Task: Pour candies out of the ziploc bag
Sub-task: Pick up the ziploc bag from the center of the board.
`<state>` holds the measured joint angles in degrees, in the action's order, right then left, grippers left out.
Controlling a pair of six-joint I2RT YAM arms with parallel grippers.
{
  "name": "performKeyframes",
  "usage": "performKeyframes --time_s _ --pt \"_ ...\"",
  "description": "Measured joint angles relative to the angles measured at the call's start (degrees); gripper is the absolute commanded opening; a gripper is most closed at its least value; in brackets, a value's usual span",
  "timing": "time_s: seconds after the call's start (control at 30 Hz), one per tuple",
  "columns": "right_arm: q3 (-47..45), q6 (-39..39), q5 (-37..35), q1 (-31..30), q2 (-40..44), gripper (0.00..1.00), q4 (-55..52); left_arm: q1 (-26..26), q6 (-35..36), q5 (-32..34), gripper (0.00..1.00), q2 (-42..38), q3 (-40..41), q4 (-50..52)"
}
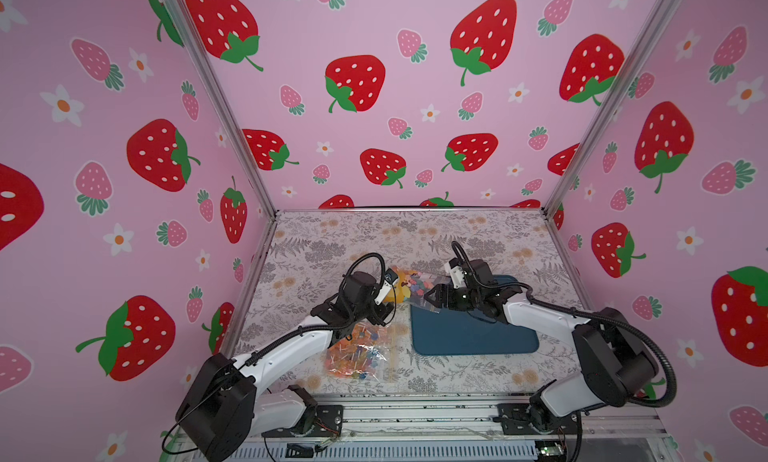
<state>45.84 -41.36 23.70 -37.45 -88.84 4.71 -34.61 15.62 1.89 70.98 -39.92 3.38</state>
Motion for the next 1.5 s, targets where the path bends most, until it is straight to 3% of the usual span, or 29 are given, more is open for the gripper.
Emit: performKeyframes --time_s 0.1,0.27,0.4,0.47,0.63,0.87,1.03,1.27,1.5 --pt "1.4 -0.3 0.6 -1.6 -1.9 0.63 1.8 0.0 0.0 0.0 0.73 0.0 0.0 0.3" --pt "1.7 -1.0 1.2 -4.3 -2.1 0.40 4.2 0.0 0.0 0.4 0.73 -0.1 0.0 0.3" --pt "1.7 -1.2 1.4 -5.0 -2.5 0.17 5.5 0.0 0.0 0.7 0.73 -0.1 -0.1 0.3" --pt "1.8 -1.4 1.2 -5.0 -2.6 0.00 5.5 0.0 -0.2 0.7 0.72 -0.1 0.0 0.3" --pt "4.1 -1.1 1.4 -4.5 -2.6 0.00 3.7 0.0 0.5 0.1 0.71 -0.6 -0.1 0.3" --pt "14.7 -3.0 5.8 -1.0 -2.9 0.00 0.4 -0.1 5.1 -3.6 0.71 -1.1 -0.2 1.6" --pt "20.8 -4.3 9.0 0.7 -5.7 0.00 -0.2 -1.4 9.8 -1.9 0.70 -0.9 -0.2 1.1" --pt "21.7 -5.5 10.9 0.9 -7.6 0.00 -1.5 -1.8 11.7 2.2 0.58 3.6 1.0 -4.8" --pt "21.7 -5.6 11.1 0.9 -7.6 0.00 -1.8 -2.1 10.0 0.6 0.57 6.5 1.0 -6.8"
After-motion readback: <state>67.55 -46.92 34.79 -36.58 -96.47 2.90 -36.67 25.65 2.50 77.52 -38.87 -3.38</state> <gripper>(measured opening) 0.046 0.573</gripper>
